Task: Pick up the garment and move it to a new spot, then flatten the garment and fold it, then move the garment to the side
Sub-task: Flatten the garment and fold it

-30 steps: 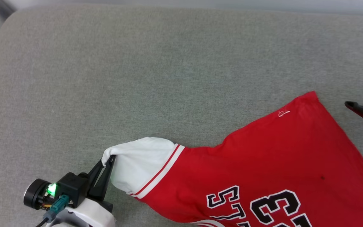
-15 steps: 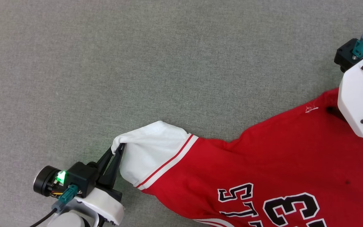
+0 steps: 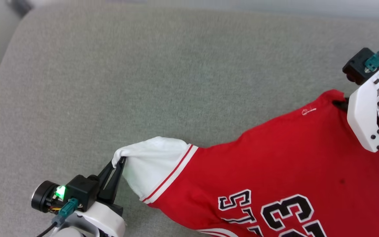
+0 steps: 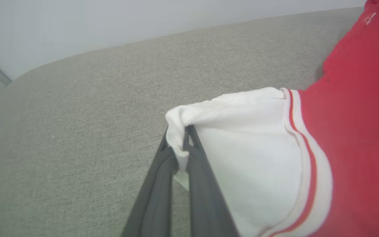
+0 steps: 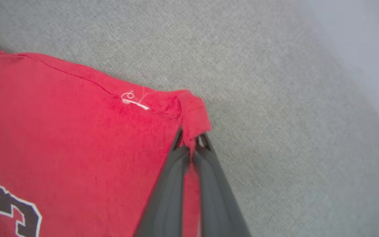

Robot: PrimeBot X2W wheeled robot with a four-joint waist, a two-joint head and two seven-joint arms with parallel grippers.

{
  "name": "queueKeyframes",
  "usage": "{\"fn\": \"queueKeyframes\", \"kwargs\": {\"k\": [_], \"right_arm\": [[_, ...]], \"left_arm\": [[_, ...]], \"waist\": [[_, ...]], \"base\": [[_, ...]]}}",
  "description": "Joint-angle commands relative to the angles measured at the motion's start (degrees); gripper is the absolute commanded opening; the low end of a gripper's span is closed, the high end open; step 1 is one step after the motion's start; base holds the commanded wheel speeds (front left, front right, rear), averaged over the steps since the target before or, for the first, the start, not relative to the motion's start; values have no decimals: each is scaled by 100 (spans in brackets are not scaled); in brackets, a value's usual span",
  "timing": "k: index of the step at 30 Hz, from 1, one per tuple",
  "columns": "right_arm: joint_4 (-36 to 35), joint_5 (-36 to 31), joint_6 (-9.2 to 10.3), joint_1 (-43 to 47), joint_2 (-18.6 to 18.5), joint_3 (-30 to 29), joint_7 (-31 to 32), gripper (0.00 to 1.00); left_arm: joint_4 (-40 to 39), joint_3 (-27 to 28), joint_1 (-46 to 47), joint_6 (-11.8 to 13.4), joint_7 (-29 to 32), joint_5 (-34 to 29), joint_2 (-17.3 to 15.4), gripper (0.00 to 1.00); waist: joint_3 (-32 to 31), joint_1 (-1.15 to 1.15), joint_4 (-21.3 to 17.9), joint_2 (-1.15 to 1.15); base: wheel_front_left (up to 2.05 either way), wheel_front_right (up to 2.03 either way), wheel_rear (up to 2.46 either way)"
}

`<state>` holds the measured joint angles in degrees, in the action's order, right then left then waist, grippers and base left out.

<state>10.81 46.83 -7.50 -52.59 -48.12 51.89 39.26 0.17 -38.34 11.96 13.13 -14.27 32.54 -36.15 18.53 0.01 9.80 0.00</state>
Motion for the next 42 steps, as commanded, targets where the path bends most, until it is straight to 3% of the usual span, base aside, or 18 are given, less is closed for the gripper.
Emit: {"fn": "queueKeyframes", "kwargs": {"k": [1, 9, 16, 28, 35, 42], "right_arm": [[-45, 30, 2, 55, -54, 33, -142, 0], [-299, -12, 2, 229, -315, -329, -1239, 0], [-156, -559, 2, -75, 67, -1191, -1846, 0], [527, -1847, 3, -1966, 1107, -2375, -1979, 0], [1241, -2631, 3, -3554, 1480, -2559, -2254, 0], [2091, -3149, 3, -4864, 1746, -2569, -2576, 0]], "left_arm": [[-26, 30, -35, 37, 11, -8, -65, 0], [-306, 132, 389, -20, 259, -180, -438, 0], [-328, 270, 1675, -385, 593, -449, -556, 0], [755, 616, 5143, -1132, 1016, -825, -105, 0], [1738, 595, 7200, -1515, 1112, -1245, 176, 0], [2621, 653, 8768, -1706, 1032, -1438, 425, 0]], "waist": [[-454, -1, -166, 0], [-1188, -1, -405, 0], [-1232, -1, -649, 0], [-5, -1, -956, 0], [720, -1, -986, 0], [1140, -1, -930, 0]], "base": [[0, 0, 0], [0, 0, 0], [0, 0, 0], [0, 0, 0], [0, 0, 0], [0, 0, 0]]}}
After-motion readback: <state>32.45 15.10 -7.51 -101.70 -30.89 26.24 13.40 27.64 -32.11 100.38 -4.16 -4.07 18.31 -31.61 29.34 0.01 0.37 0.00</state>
